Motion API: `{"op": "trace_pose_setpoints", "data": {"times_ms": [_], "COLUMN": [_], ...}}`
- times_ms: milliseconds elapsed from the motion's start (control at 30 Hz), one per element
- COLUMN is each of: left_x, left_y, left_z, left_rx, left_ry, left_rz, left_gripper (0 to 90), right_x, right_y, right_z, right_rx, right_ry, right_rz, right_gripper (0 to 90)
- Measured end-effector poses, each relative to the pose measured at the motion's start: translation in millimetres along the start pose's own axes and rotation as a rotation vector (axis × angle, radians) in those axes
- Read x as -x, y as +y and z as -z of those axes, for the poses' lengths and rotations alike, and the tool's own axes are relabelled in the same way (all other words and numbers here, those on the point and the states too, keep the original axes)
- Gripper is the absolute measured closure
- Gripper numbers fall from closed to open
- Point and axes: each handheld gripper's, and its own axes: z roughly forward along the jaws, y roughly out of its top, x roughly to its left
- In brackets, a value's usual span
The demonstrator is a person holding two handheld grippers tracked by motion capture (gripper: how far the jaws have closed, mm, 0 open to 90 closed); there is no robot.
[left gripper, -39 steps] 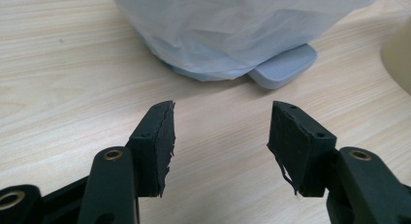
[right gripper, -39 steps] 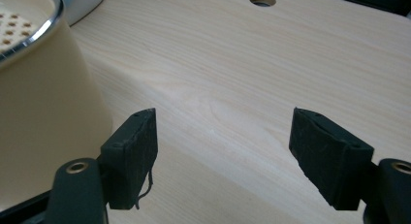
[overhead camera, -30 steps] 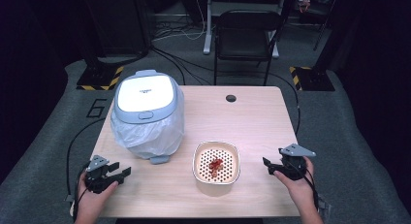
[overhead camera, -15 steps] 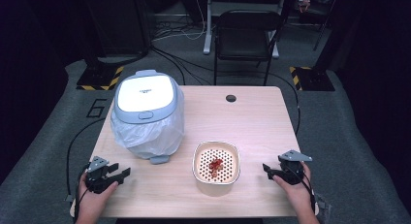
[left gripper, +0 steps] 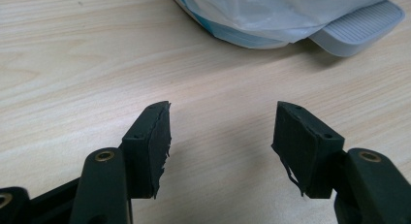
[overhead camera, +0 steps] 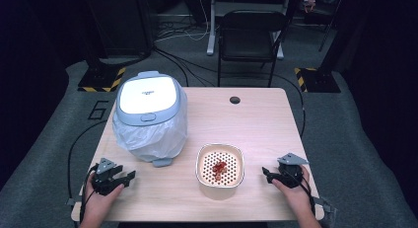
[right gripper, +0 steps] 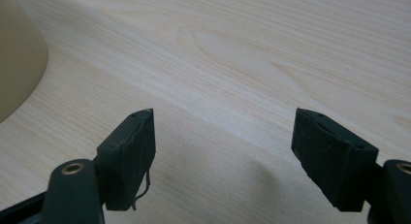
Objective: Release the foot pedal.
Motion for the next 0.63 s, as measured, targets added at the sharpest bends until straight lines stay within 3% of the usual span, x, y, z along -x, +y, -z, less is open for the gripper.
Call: {"op": "trace_pose_setpoints", "data": {"times_ms": [533, 600, 633], "left_x": [0.6, -0.1, 0.7], "left_y": [3.2, 3.3, 3.0], "left_z": [-9.2, -9.2, -9.9], "left_rx": [0.014, 0.005, 0.007], "left_ry": [0.03, 0.039, 0.034], "left_rz": [-0.046, -0.067, -0.056], "left_gripper": [36.4, 35.9, 35.4], "right_x": [0.6, 0.9, 0.6], "right_y": [-3.1, -3.3, -3.3], "right_z": [-6.8, -7.9, -8.7], "right_rx": [-0.02, -0.02, -0.025], "right_ry": [0.011, 0.014, 0.014], "right_rz": [-0.015, -0.018, -0.017], "right_gripper": [20.7, 20.5, 20.2]}}
